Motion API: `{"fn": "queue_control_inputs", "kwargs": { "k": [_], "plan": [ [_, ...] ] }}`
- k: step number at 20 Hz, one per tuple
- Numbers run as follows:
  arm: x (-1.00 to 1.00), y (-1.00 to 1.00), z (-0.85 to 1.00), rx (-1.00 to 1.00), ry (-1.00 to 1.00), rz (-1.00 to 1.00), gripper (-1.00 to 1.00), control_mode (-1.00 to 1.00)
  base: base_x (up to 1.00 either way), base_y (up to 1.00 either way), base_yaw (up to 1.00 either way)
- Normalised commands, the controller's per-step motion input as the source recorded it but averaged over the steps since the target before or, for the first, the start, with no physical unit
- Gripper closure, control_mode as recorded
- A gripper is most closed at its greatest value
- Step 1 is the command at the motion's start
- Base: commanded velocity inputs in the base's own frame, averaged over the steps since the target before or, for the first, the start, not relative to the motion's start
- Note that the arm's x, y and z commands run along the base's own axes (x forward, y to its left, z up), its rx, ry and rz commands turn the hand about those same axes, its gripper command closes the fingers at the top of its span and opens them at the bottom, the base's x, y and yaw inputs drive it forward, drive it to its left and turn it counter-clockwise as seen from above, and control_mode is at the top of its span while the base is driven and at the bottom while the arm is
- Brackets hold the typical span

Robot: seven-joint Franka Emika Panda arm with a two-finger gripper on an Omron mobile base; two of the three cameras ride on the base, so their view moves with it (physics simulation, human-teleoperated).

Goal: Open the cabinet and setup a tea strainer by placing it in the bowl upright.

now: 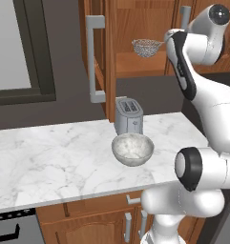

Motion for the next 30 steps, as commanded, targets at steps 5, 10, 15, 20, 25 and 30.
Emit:
{"fn": "queue_control_inputs", "kwargs": {
  "k": [5, 10, 15, 20, 25, 30],
  "plan": [
    [0.32, 0.00, -0.08, 0.00, 0.00, 0.00, -1.00, -1.00, 0.00, 0.00, 0.00],
    [0.27, 0.00, -0.09, 0.00, -0.03, 0.03, -1.00, -1.00, 0.00, 0.00, 0.00],
    [0.22, 0.00, -0.08, 0.00, -0.01, 0.04, -1.00, -1.00, 0.00, 0.00, 0.00],
    [0.15, 0.00, 0.00, 0.00, 0.00, 0.05, 1.00, -1.00, 0.00, 0.00, 0.00],
    [0.05, 0.00, 0.00, 0.00, 0.00, 0.02, 1.00, -1.00, 0.00, 0.00, 0.00],
    [0.00, 0.00, 0.00, 0.00, 0.00, 0.00, 1.00, -1.00, 0.00, 0.00, 0.00]
  ]
}}
